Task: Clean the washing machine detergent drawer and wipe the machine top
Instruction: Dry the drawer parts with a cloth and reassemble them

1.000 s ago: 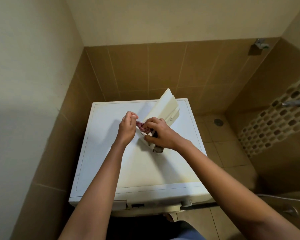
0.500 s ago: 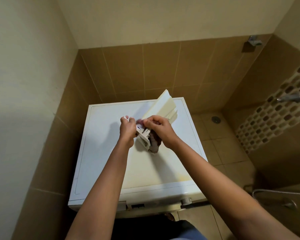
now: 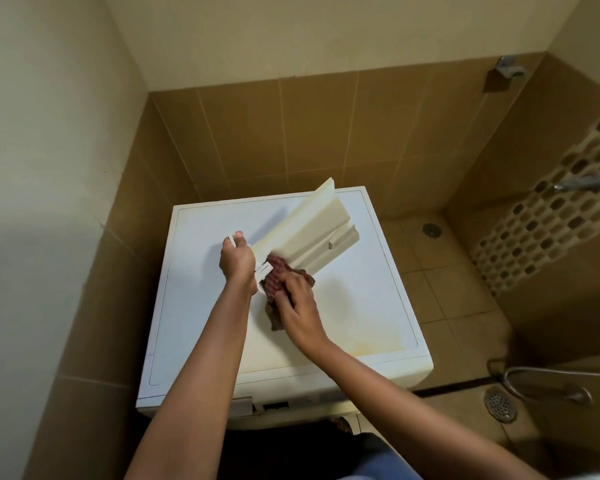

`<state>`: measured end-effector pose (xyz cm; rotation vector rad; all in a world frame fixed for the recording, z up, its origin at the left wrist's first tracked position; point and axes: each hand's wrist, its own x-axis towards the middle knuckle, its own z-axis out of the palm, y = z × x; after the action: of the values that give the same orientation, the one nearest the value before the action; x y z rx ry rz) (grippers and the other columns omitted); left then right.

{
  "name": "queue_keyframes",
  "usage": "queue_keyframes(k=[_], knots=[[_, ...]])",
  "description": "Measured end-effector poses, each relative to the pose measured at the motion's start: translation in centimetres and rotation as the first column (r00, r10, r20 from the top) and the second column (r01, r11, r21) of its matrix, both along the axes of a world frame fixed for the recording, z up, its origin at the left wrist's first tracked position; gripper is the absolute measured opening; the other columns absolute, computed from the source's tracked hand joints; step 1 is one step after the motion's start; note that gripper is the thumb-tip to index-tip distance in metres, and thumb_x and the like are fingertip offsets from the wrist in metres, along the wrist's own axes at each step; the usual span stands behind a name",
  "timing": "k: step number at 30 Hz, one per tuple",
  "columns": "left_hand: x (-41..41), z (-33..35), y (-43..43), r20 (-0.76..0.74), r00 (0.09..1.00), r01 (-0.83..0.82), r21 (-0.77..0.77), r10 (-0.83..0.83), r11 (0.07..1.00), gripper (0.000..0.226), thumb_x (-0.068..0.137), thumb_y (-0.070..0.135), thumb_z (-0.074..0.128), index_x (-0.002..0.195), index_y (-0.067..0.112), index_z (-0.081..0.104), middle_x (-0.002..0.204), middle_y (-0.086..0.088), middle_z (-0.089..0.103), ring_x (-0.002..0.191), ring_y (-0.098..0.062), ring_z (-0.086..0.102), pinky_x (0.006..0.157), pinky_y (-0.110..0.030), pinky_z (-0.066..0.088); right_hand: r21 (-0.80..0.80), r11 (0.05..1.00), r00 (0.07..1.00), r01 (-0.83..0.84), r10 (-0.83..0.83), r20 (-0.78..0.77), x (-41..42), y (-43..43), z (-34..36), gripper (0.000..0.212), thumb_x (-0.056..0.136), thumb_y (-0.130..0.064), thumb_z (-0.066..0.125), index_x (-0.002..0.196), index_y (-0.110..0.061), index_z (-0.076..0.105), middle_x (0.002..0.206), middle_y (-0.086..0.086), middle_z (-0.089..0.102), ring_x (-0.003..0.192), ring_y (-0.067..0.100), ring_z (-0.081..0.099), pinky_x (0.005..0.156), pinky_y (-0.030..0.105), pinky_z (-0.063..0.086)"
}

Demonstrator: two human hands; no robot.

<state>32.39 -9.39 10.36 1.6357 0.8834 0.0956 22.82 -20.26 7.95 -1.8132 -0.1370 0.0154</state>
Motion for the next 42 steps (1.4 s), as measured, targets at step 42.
queue_keyframes(k=[42], knots=[[-0.2,2.0,0.0,-0.044,0.999,-0.004,0.063,0.007,0.998,0.037,0.105,0.024,0.034,0.137,0.007,0.043,0.135,-0.014,0.051,0.121,-0.029,0.052,0.095,-0.033,0.047,-0.29,0.954,0.901,-0.074,-0.06,-0.43,0.3,-3.1,-5.9,0.042,0.085,0.003,0.037,0.116,-0.007,0.064,0.109,0.016,0.055,0.103,0.026,0.05,0.075,0.018,0.03]])
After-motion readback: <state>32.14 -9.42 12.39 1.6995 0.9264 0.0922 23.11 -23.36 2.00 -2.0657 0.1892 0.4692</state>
